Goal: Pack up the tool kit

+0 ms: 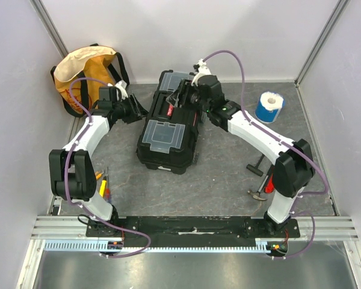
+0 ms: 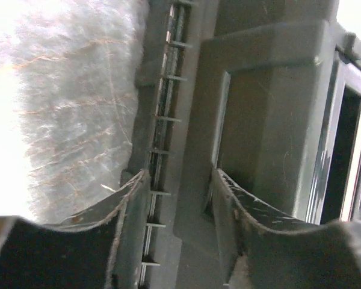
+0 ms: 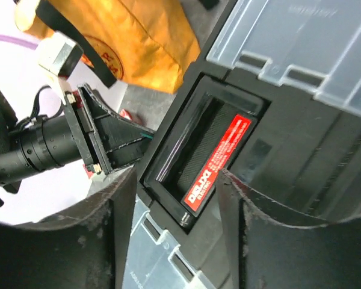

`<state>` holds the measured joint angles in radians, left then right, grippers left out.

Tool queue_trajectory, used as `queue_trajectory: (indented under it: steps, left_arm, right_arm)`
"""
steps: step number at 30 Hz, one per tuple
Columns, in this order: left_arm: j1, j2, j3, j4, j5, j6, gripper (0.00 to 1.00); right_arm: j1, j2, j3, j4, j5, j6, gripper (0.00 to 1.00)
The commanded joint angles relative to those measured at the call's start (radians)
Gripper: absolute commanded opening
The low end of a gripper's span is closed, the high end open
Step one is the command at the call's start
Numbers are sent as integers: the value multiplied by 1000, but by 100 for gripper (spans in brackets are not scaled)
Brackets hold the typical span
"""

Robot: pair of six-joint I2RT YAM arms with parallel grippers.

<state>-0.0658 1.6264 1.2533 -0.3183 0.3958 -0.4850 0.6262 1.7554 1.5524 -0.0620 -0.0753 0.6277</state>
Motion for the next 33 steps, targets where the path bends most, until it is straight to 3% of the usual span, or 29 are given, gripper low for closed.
queue_trajectory:
  steps: [1,4,10,19,23,33]
  left_arm:
    - [-28,19,-17,114,360,11,47]
    - [-51,20,-22,114,416,36,42]
    - [-98,45,-19,137,417,19,41]
    - [-98,112,49,185,371,-59,42]
    - [-100,138,66,203,365,-82,42]
    - [-135,260,218,193,400,-69,43]
  right_arm:
    - [30,42,121,-108,21,33,59]
    - [52,78,208,-218,69,33,55]
    - [72,128,314,-378,147,30,55]
    - [72,150,316,-490,229,-20,73]
    - [73,167,314,-495,186,-42,74]
    - [58,262,373,-495,-116,-60,76]
